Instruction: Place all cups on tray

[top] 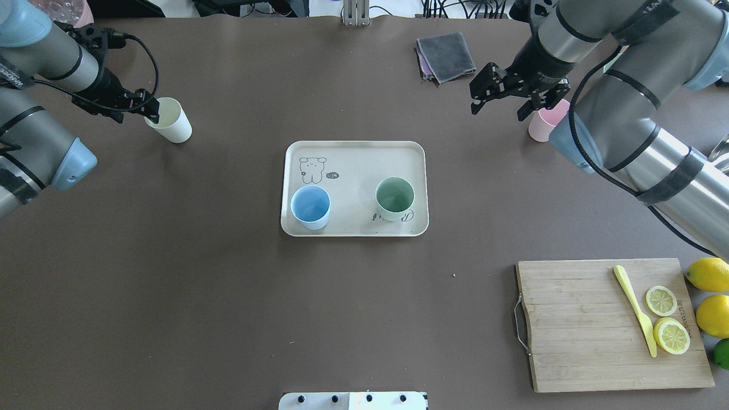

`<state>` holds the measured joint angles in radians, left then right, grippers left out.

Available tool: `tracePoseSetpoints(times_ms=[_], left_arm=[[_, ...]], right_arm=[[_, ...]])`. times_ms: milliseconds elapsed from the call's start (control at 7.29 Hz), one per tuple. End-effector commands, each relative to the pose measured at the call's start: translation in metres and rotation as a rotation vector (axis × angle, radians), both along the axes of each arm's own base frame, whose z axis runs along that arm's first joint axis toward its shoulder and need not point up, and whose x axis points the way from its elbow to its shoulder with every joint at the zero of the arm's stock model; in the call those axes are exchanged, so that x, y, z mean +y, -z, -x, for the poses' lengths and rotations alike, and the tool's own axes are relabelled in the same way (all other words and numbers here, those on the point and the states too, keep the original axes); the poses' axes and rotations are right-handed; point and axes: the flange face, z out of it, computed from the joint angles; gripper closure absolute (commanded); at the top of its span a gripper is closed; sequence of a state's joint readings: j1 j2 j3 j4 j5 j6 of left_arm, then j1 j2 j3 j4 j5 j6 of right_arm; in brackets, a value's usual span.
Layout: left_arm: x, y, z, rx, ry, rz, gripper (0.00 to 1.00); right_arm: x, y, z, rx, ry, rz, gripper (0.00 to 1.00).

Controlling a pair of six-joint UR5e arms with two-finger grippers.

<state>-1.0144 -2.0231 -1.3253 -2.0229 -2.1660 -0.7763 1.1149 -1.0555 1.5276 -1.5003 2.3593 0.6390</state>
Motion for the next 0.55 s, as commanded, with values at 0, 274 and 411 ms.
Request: tracePoseSetpoints(times_ms=[0, 274, 411], left_arm=[[-0.008, 0.052, -0.020, 0.037, -0.019, 0.017, 1.00], [-0.015, 0.126, -0.051, 0.089, 0.015, 0.066, 1.00], [-0.003, 0.153, -0.087, 0.108, 0.014, 0.096, 1.00]], right_arm=[[-0.029, -0.070, -0.027, 0.088, 0.010, 0.020, 0.00], [-0.036, -0.096, -0.019, 0.142, 0.014, 0.039, 0.00], [-0.033, -0.103, -0.001, 0.153, 0.036, 0.048, 0.00]])
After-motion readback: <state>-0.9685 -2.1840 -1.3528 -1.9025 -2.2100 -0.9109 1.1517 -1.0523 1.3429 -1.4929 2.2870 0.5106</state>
